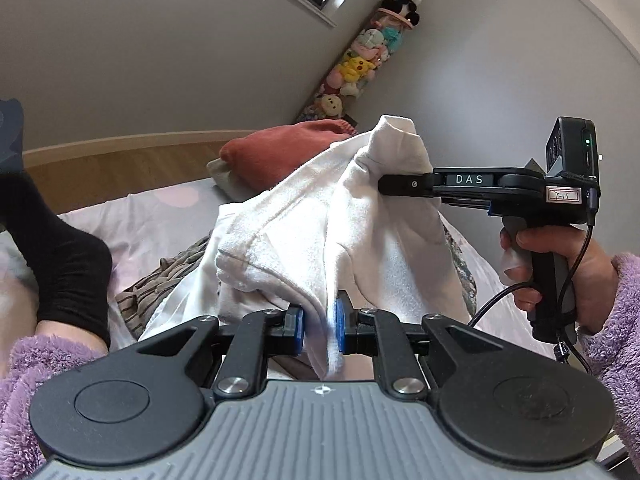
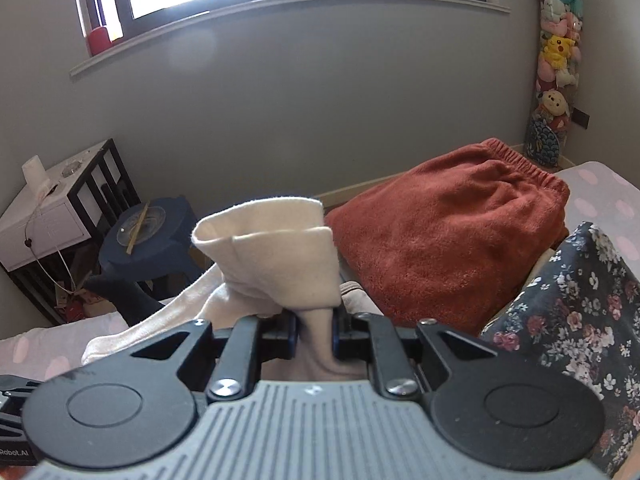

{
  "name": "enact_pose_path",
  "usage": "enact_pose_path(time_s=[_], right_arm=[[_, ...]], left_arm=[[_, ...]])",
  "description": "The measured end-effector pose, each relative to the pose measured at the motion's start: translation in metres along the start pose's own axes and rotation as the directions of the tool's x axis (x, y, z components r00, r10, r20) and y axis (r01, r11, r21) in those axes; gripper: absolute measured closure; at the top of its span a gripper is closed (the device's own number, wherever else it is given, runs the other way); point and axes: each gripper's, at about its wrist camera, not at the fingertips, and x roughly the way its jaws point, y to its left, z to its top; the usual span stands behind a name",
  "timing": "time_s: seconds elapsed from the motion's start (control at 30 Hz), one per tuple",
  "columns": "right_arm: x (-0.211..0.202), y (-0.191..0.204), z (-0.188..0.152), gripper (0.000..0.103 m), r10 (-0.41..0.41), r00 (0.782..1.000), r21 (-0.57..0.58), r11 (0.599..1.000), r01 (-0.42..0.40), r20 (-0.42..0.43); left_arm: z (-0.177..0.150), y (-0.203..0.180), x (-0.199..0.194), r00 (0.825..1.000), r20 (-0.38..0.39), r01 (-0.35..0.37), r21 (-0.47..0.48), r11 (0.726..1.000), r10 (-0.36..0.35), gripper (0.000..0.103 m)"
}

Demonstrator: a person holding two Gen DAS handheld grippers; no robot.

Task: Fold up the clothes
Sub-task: 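Grasp the folded shirt with both grippers and lift it off the bed, then carry the folded shirt with both grippers and lower it onto the clothes stack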

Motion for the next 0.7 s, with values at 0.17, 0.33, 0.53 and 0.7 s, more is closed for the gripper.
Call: enact_pose_path(time_s=[0.17,0.33,0.53,0.7], right_arm=[[0.034,0.000,-0.004,0.085,-0.025,0.999,0.016,1.000,0.026,-0.048],[0.039,0.007,-0.007,0.081,-0.058,0.997,0.017,0.998,0.059,-0.058],[0.008,0.006,0.004,0.067,-0.123,0.992,-0.005,0.992,0.123,-0.016],[-0.024,-0.004,0.010,0.067,-0.159,0.987,0.003,0.987,0.159,-0.007]], left_arm=[[-0.003,0.006,0.013,0.997,-0.040,-0.067,0.013,0.998,0.067,0.090],[-0.009,0.002,0.016,0.992,-0.055,-0.111,0.029,0.993,0.112,0.090],[-0.004,-0.009,0.017,0.983,-0.081,-0.160,0.081,0.984,0.167,0.088],[0.009,-0.013,0.012,0.972,-0.124,-0.186,0.125,0.975,0.201,0.086]])
